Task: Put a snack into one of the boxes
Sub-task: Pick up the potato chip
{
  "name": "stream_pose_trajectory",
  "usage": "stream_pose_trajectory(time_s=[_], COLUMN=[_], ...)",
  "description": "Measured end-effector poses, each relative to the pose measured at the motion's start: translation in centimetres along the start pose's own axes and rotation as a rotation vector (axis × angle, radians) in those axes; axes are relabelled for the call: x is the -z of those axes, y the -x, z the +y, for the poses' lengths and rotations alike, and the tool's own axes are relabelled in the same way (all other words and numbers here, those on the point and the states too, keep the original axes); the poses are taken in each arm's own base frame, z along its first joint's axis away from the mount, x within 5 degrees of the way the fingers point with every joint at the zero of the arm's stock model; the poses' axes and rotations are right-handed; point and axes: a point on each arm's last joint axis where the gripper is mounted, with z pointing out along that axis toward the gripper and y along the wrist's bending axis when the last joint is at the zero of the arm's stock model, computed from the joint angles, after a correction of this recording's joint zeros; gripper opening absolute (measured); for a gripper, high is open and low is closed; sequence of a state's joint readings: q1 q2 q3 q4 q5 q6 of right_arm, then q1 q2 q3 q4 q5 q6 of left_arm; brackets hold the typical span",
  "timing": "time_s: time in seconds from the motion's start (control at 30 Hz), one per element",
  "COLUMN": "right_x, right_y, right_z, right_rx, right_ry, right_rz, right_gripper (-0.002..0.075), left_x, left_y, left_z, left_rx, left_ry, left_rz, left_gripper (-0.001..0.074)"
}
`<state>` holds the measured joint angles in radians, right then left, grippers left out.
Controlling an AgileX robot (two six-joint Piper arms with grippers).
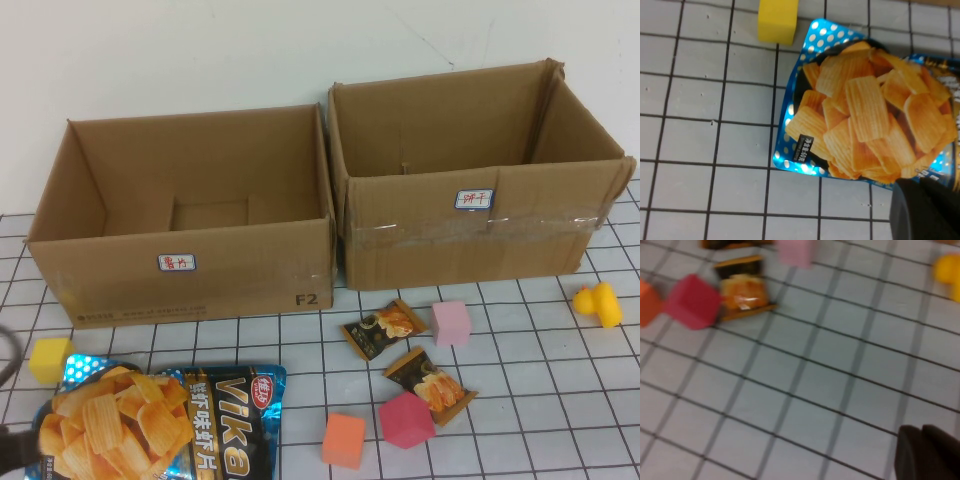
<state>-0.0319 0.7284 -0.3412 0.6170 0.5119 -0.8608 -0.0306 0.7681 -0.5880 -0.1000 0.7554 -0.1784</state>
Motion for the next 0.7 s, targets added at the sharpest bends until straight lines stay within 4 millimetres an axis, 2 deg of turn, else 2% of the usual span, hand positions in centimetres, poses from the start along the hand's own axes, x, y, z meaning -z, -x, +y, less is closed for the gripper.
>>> stream_pose_trajectory(time_s=[0.13, 0.23, 0.4, 0.47, 0.6, 0.7], right_x=[-1.4, -2.3, -3.2, -3.4, -3.4, -3.4], right_y=[0.3, 0.6, 0.9, 0.9, 0.9, 0.9], right_z=[0.5, 0.7, 0.9, 1.0, 1.2, 1.3], right_rx=[0.014, 0.015, 0.013, 0.018, 0.027, 0.032], right_ry=[0.125, 0.197, 0.273, 0.295, 0.322, 0.338], right_rz=[0.013, 0.013, 0.01, 0.01, 0.008, 0.011], right_gripper=[-0.0001, -0.0001, -0.0001, -0.0001, -0.0001, -0.0001], left_x=[-1.9, -3.5, -5.3, -5.9, -7.5, -9.8], left_y=[0.7, 1.0, 2.3, 3.1, 5.0, 6.1], left_z=[0.0, -0.1, -0.4, -0.5, -0.6, 0.7], left_rx=[-0.003, 0.003, -0.002, -0.009, -0.003, 0.022], left_ry=[0.015, 0.018, 0.02, 0.029, 0.049, 0.086], left_rz=[0.057, 0.104, 0.177, 0.198, 0.233, 0.288], left_gripper=[0.0013, 0.0088, 0.0375, 0.0465, 0.0507, 0.0514])
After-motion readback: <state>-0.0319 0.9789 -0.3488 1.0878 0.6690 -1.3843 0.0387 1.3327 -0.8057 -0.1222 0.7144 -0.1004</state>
